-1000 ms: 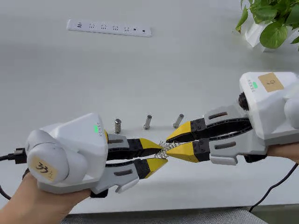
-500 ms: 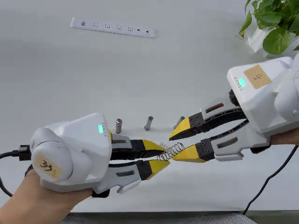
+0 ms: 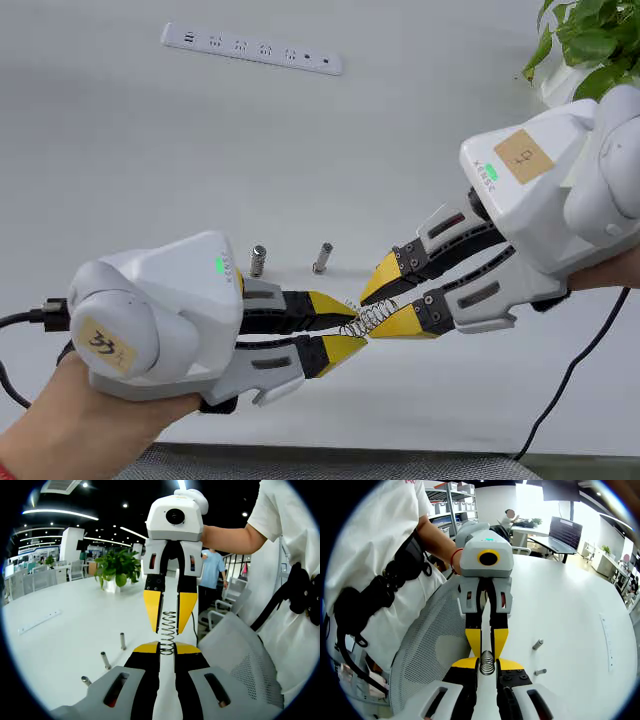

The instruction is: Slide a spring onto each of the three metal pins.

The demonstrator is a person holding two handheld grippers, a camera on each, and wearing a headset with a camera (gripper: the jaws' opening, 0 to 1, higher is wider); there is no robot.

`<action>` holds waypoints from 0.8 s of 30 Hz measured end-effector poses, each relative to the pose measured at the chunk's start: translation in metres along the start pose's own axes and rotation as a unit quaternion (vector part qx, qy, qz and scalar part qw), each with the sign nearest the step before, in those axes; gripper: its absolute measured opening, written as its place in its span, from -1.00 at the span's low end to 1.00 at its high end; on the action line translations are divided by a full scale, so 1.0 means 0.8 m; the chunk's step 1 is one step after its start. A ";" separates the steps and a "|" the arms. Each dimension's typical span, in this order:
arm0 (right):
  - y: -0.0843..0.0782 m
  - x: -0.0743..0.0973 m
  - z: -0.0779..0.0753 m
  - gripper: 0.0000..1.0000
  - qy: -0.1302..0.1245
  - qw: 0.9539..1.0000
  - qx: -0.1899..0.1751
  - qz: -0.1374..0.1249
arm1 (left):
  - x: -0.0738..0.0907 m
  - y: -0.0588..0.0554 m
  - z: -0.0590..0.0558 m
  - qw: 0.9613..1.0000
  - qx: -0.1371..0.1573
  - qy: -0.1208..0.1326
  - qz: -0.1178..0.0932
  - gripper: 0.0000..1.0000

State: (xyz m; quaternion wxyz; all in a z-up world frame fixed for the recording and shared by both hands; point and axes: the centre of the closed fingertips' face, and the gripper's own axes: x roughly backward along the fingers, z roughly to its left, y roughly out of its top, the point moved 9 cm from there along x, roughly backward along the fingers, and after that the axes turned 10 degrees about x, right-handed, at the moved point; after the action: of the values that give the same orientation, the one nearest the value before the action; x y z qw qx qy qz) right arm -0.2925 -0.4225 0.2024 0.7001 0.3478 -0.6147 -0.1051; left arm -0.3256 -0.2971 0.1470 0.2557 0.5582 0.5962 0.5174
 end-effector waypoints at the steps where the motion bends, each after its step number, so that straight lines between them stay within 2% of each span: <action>1: 0.001 -0.001 0.000 -0.82 0.002 1.000 0.000 0.001 | 0.000 0.000 0.000 1.000 0.000 0.000 -0.001 -0.87; 24: 0.010 -0.011 -0.003 -0.87 0.001 1.000 -0.009 0.016 | 0.006 -0.009 0.004 1.000 0.000 0.006 -0.007 -0.86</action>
State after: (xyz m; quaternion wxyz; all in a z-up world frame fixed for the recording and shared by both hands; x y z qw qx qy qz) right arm -0.2947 -0.4106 0.2003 0.7056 0.3316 -0.6184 -0.0992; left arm -0.3271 -0.2903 0.1411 0.2560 0.5505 0.6017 0.5190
